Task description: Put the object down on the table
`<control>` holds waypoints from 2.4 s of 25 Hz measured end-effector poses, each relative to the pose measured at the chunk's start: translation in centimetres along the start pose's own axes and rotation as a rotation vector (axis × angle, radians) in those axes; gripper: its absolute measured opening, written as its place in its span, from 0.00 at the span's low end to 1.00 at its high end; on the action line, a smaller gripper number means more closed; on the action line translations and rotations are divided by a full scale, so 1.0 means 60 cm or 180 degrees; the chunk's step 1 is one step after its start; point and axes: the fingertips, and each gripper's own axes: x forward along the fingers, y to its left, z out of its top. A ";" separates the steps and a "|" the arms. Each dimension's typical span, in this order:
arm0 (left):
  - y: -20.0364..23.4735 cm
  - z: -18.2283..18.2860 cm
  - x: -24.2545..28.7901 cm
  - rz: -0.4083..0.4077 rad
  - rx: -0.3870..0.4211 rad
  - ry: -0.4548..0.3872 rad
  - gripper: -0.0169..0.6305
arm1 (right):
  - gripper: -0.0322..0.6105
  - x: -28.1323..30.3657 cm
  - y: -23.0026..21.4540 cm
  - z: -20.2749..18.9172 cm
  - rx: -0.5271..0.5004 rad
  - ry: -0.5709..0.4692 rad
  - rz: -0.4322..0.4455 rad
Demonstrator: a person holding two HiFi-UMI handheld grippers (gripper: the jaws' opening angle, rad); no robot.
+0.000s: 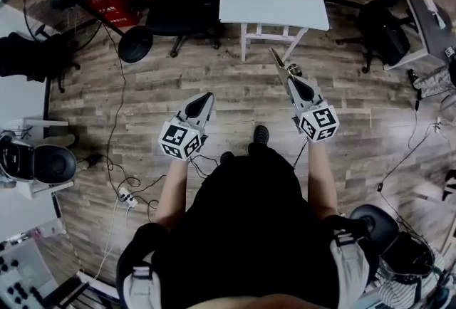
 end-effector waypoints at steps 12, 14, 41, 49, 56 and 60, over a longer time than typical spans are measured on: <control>-0.016 0.023 0.101 0.0106 0.0012 0.0043 0.06 | 0.06 0.035 -0.106 0.005 0.0029 0.0032 0.0134; -0.018 0.022 0.112 0.0123 0.0001 0.0064 0.06 | 0.06 0.037 -0.119 0.001 0.0119 0.0019 0.0154; -0.084 0.050 0.278 0.0158 0.0111 0.0104 0.06 | 0.06 0.032 -0.272 -0.005 0.0075 0.0074 0.0265; -0.075 0.048 0.291 0.0130 0.0068 0.0109 0.06 | 0.06 0.035 -0.285 -0.009 0.0089 0.0110 0.0212; -0.042 0.057 0.303 0.0119 0.0053 0.0078 0.06 | 0.06 0.061 -0.280 -0.001 0.0066 0.0116 0.0209; -0.020 0.064 0.310 0.0100 0.0047 0.0064 0.06 | 0.06 0.082 -0.282 0.007 0.0059 0.0118 0.0188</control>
